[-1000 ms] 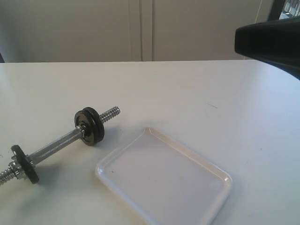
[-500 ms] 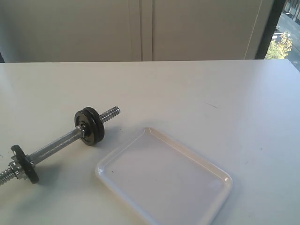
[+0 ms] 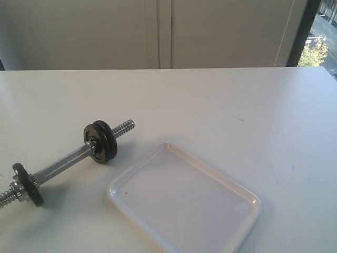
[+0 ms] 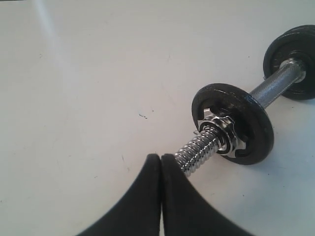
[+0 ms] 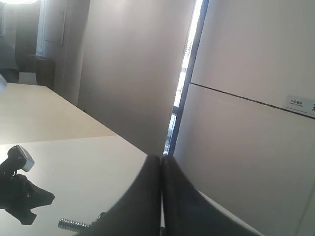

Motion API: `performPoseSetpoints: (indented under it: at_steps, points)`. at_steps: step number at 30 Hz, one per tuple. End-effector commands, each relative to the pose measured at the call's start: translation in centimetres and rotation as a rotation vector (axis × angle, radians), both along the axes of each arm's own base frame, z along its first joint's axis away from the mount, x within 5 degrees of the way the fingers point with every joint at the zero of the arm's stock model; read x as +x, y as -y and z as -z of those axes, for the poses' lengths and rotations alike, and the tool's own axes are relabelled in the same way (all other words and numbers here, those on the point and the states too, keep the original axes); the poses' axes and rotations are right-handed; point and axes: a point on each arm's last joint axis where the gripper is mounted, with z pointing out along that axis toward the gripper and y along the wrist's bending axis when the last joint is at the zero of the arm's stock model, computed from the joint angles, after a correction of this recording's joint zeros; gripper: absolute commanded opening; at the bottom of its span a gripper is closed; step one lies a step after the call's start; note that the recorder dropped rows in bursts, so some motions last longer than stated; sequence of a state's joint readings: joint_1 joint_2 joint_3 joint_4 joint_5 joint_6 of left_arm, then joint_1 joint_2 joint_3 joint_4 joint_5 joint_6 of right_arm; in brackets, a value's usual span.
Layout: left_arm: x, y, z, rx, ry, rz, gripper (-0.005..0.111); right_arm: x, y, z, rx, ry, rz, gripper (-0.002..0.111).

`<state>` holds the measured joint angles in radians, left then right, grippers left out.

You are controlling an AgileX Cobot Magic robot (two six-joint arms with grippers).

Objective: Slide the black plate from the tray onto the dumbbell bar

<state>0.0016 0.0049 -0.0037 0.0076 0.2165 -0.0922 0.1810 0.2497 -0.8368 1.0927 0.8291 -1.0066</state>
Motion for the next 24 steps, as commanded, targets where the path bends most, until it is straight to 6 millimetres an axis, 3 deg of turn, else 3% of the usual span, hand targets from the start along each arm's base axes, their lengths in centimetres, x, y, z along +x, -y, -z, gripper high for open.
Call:
performPoseSetpoints:
  at_steps: [1, 9, 24]
  points:
    - [0.0, 0.0, 0.0, 0.002, 0.009, -0.003, 0.0, -0.1, 0.1, 0.1, -0.02, 0.021, 0.026, 0.0]
    - [0.0, 0.0, 0.1, 0.002, -0.002, -0.002, 0.0, 1.9, 2.6, 3.0, -0.494, 0.089, 0.387, 0.0]
    - [0.0, 0.0, 0.2, -0.034, -0.009, -0.011, 0.0, 4.8, 3.6, 9.1, -0.736, -0.024, 0.481, 0.0]
